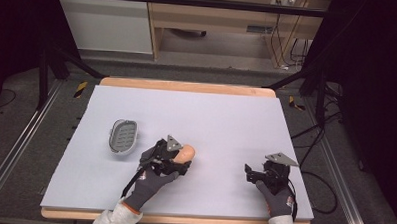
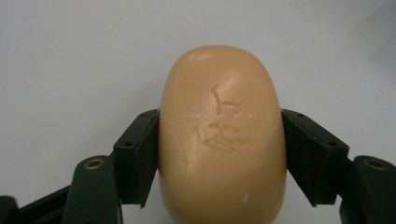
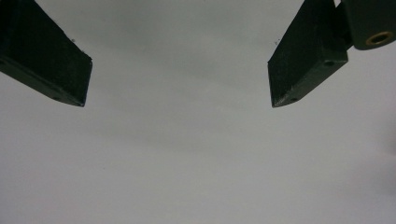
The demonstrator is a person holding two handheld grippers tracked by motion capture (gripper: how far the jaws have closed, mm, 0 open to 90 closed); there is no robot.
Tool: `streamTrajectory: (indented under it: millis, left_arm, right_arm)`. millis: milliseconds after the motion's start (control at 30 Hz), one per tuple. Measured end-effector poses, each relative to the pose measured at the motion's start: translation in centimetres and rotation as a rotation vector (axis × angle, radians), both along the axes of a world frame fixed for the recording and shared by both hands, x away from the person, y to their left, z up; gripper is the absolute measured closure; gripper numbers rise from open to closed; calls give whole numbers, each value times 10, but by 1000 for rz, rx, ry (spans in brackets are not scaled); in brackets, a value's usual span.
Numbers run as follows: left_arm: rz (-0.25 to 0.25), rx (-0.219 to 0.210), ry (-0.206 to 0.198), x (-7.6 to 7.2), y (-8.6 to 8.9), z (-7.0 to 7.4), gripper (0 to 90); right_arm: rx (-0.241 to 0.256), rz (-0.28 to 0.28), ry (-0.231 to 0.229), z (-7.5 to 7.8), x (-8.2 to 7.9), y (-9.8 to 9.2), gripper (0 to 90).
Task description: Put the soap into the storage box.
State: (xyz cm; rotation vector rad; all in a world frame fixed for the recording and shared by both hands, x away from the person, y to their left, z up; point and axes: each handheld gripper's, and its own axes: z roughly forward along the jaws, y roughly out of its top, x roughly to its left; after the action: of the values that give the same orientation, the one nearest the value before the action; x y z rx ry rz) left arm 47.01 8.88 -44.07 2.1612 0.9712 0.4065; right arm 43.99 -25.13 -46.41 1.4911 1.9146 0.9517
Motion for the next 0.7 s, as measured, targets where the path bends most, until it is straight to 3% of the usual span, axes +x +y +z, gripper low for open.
streamTrajectory:
  millis: [700]
  left_arm:
    - [42, -43, -20, -16, 47, 13, 316]
  right_arm:
    - [0, 5, 7, -2, 0, 0, 65]
